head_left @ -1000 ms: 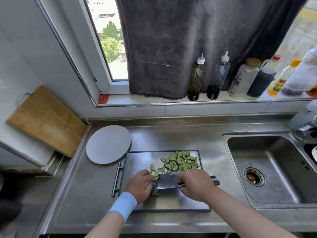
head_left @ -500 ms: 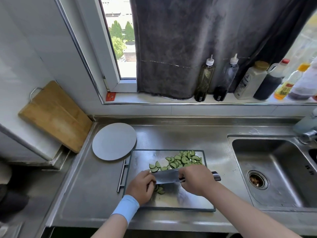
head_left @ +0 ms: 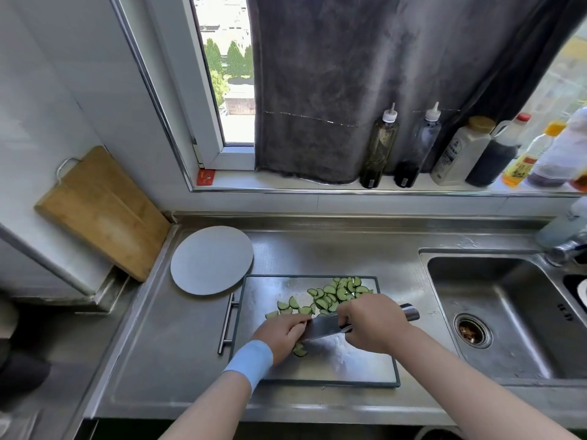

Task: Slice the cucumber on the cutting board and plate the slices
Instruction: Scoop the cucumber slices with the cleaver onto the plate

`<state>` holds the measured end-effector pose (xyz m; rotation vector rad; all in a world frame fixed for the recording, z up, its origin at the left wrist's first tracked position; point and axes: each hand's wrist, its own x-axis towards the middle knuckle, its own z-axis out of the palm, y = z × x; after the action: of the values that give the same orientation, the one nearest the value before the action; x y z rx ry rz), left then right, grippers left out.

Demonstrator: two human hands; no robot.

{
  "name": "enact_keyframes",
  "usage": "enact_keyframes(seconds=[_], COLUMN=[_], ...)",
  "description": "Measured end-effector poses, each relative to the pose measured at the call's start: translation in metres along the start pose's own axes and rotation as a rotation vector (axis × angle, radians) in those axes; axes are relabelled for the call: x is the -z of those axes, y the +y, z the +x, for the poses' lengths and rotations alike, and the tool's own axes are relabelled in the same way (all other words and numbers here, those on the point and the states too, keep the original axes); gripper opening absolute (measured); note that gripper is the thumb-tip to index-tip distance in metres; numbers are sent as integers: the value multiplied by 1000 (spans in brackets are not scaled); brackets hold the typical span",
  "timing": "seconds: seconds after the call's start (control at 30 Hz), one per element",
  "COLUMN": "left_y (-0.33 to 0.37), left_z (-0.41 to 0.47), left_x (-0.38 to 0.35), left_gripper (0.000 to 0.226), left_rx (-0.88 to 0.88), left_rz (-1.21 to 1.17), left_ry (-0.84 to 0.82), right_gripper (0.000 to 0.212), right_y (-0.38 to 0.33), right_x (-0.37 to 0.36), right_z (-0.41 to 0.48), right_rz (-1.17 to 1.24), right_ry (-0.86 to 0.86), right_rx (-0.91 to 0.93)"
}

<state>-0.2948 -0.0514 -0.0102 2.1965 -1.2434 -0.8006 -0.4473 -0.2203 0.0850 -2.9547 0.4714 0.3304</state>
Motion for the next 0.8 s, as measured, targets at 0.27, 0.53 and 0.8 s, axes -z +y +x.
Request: enact_keyframes(seconds=[0.27,0.53,0.8], left_y=[-18,23,86], left_z=[13,54,126], left_x=[32,14,-30], left_gripper=[38,26,50], left_rx=[184,317,-16], left_rz=[-310,-264,301], left_ry=[341,405,-13], right_gripper=[18,14,25], right_y=[18,64,106], right_x=[5,-25,-83], right_z=[-12,-18,-25], right_rz=[199,941,1023], right_ry=[-26,39,269], right_rx=[-116,-566,-852])
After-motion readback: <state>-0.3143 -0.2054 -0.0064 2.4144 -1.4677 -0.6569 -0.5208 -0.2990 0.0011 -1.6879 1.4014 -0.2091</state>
